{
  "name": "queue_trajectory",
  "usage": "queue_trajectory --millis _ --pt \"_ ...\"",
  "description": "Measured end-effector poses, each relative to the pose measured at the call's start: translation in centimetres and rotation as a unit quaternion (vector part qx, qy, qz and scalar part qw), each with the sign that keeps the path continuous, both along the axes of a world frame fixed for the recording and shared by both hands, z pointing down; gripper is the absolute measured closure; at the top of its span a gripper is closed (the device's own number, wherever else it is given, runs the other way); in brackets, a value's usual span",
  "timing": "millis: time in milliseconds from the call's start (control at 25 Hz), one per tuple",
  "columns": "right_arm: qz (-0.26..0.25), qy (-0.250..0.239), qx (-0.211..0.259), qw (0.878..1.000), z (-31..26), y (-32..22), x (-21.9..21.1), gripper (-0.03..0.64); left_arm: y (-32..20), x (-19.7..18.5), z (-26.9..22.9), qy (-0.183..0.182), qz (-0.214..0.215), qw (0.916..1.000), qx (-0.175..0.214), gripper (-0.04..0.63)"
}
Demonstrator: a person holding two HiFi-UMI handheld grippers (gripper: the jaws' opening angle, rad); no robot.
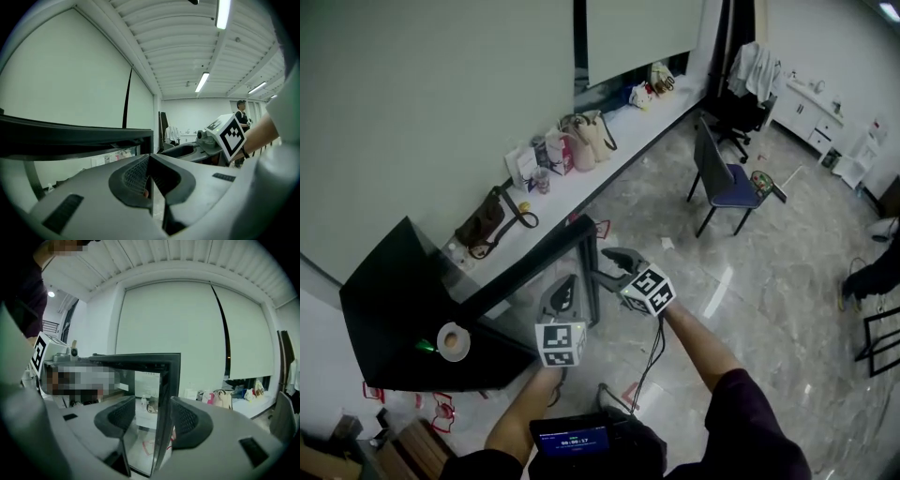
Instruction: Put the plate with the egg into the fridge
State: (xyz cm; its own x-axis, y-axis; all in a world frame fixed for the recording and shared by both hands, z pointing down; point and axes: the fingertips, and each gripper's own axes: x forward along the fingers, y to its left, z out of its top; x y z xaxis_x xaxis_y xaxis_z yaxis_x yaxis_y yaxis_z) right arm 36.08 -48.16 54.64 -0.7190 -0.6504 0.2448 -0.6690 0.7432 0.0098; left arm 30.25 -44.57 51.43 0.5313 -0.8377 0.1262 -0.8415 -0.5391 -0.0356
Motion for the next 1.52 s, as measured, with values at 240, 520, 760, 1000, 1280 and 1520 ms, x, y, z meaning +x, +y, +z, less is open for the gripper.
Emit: queue_trajectory --millis 240,520,760,1000,1280,1520 --pt "-0.044 0.018 0.006 0.999 0.4 -4.9 -1.2 0.387 -2.6 -0.4 0.9 -0.011 -0.021 0.9997 -0.006 0.586" --pt "-0.082 0.051 0.009 0.995 0.7 -6.6 -2.2 0.387 -3.1 -1.6 2.0 -0.02 -0.03 0.9993 -0.009 0.586" --pt "-0.054 0.056 0.008 0.997 0.8 -4.8 -1.3 0.388 -1.6 -2.0 2.4 -0.018 -0.024 0.9995 -0.01 0.586" --pt "0.007 0.044 0.009 0.999 0.6 0.7 0.8 0.388 2.4 -1.4 2.1 -0.01 0.006 0.9999 -0.007 0.586" --pt "0.077 0.055 0.008 0.995 0.2 10.5 2.4 0.388 10.5 -0.4 1.3 -0.004 0.067 0.9977 -0.005 0.586" --pt "0.114 0.065 0.008 0.991 -0.2 19.0 1.4 0.405 18.3 -1.3 0.8 -0.001 0.108 0.9941 -0.002 0.586"
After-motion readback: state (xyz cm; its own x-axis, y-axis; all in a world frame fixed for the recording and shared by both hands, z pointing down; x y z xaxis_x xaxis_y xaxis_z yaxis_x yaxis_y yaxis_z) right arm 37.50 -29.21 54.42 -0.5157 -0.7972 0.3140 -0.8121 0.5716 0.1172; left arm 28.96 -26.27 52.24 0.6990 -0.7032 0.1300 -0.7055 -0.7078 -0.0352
